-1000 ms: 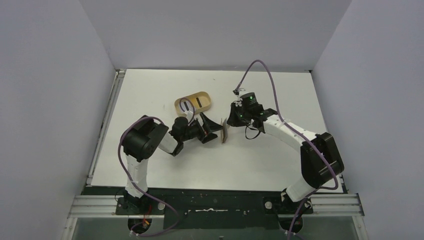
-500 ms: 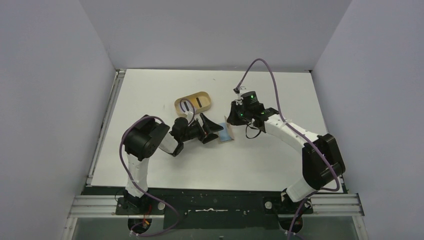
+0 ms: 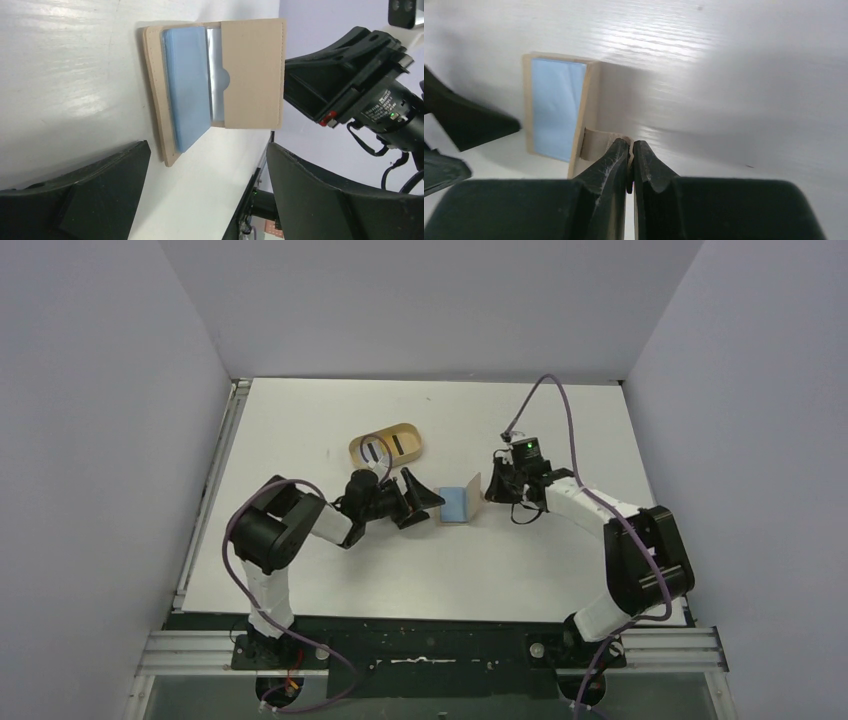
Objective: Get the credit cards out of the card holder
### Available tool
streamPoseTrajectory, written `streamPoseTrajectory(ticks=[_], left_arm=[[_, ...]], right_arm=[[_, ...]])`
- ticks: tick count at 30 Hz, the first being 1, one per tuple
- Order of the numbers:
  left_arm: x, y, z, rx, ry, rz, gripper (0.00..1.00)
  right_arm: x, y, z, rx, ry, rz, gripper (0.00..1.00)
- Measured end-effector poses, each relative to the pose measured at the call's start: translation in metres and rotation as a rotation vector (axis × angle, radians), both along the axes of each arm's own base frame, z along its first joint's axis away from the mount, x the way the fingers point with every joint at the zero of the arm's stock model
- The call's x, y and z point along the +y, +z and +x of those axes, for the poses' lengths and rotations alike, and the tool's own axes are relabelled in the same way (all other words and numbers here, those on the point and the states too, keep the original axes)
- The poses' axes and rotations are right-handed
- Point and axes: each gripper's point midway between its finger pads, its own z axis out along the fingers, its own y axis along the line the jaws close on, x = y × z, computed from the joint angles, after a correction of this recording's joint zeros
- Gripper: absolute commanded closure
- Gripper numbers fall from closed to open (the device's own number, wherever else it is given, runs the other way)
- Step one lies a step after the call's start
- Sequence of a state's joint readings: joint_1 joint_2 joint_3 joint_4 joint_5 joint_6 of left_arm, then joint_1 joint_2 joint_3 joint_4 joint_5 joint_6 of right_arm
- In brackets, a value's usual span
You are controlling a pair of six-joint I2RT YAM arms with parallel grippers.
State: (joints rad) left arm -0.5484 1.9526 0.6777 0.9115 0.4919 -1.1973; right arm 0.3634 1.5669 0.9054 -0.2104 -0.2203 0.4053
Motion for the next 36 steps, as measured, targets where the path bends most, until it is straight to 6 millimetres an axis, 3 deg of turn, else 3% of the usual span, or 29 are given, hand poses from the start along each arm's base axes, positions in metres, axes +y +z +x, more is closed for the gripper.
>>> streamPoseTrajectory(ticks=[4, 8, 11, 15, 19, 22, 25, 30, 33, 36], left_arm=[[0.005, -0.001, -0.001, -0.008, -0.001, 0.068, 0.13], [0.007, -0.002, 0.001, -0.016, -0.008, 0.115, 0.14], [0.005, -0.003, 0.002, -0.02, -0.017, 0.136, 0.14], [0.003, -0.004, 0.002, -0.025, -0.029, 0.163, 0.13], [0.002, -0.004, 0.001, -0.034, -0.039, 0.202, 0.14], [0.002, -0.005, 0.001, -0.039, -0.044, 0.22, 0.14], [0.002, -0.005, 0.002, -0.036, -0.039, 0.226, 0.14], [0.004, -0.006, 0.005, -0.03, -0.015, 0.226, 0.15], [0.009, -0.006, 0.008, -0.019, 0.008, 0.22, 0.15], [0.019, -0.007, 0.012, -0.01, 0.04, 0.222, 0.15]], right_arm=[[-0.026, -0.014, 0.001, 0.035, -0.069, -0.023, 1.0], [-0.039, -0.029, 0.0, 0.074, -0.105, -0.068, 0.96], [-0.05, -0.048, -0.01, 0.142, -0.131, -0.133, 0.68], [-0.06, -0.045, 0.0, 0.136, -0.172, -0.183, 0.22], [-0.069, -0.043, -0.003, 0.13, -0.187, -0.22, 0.01], [-0.073, -0.032, -0.013, 0.112, -0.19, -0.221, 0.0], [-0.067, -0.001, -0.013, 0.027, -0.184, -0.196, 0.01], [-0.023, 0.058, -0.011, -0.152, -0.086, -0.155, 0.0], [0.007, 0.072, -0.012, -0.189, -0.019, -0.134, 0.0], [0.023, 0.069, -0.011, -0.188, 0.002, -0.126, 0.0]])
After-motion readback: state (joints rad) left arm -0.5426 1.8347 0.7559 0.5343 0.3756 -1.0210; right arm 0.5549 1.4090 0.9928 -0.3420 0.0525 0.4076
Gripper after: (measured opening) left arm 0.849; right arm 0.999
